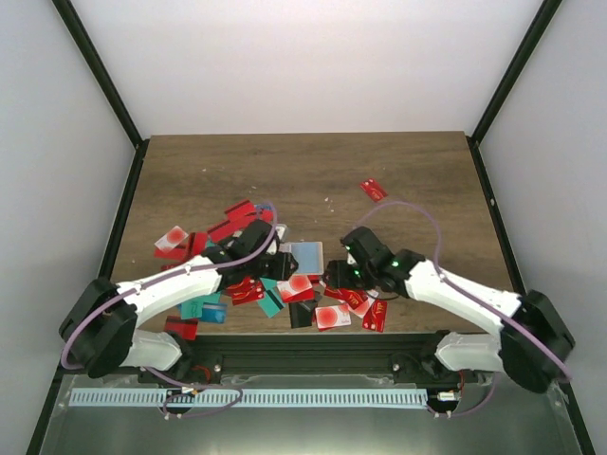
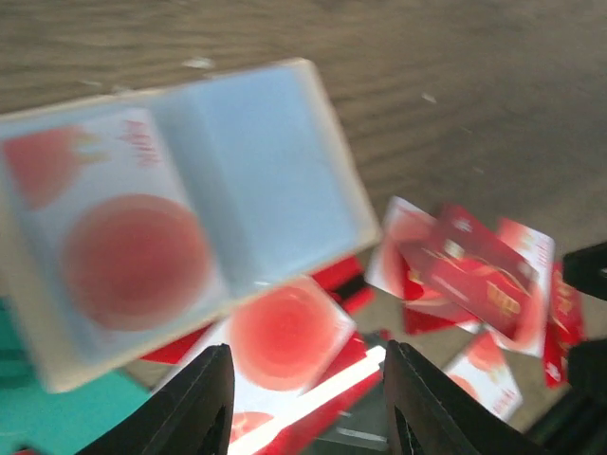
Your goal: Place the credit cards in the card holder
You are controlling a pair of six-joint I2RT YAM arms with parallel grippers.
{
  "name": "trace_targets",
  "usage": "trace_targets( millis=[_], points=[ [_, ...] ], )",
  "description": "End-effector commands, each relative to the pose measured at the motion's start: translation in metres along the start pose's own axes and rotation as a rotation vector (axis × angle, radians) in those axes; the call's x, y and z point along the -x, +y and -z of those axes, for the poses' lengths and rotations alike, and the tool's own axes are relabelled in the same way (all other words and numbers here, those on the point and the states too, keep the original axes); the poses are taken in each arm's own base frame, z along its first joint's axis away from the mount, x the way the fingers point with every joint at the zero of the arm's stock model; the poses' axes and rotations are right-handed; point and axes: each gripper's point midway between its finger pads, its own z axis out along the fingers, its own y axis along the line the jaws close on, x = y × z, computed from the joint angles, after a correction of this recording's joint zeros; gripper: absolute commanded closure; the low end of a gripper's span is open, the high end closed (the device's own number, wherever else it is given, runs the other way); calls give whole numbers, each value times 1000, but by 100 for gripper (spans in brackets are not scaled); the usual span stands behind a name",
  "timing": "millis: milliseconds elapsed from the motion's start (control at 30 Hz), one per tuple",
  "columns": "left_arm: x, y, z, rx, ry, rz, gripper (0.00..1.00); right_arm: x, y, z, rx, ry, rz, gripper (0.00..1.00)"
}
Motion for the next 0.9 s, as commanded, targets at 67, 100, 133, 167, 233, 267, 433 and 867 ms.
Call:
trace_targets(
  millis=[67, 100, 133, 167, 233, 267, 433, 867],
  points=[
    [-15, -71, -10, -209, 41, -105, 55, -49, -46, 39, -138, 52, -199, 20],
    [-17, -80, -12, -227, 47, -121, 55, -55, -49, 44, -141, 57, -216, 18],
    [-19, -88, -15, -242, 55, -134, 55, -60, -52, 51, -145, 58, -236, 13],
    [-20, -97, -17, -259, 59, -144, 55, -65, -58, 56, -166, 65, -255, 9],
    [-22, -113, -22, -296, 72, -158, 55, -75, -67, 64, -199, 80, -302, 4],
    [-22, -121, -24, -319, 77, -163, 55, -81, -72, 66, -219, 90, -338, 3],
    [-27, -151, -43, -370, 122, -187, 56, -107, -83, 69, -259, 175, -426, 3],
    [-27, -187, -85, -433, 204, -194, 58, -124, -100, 42, -240, 272, -604, 4]
  ],
)
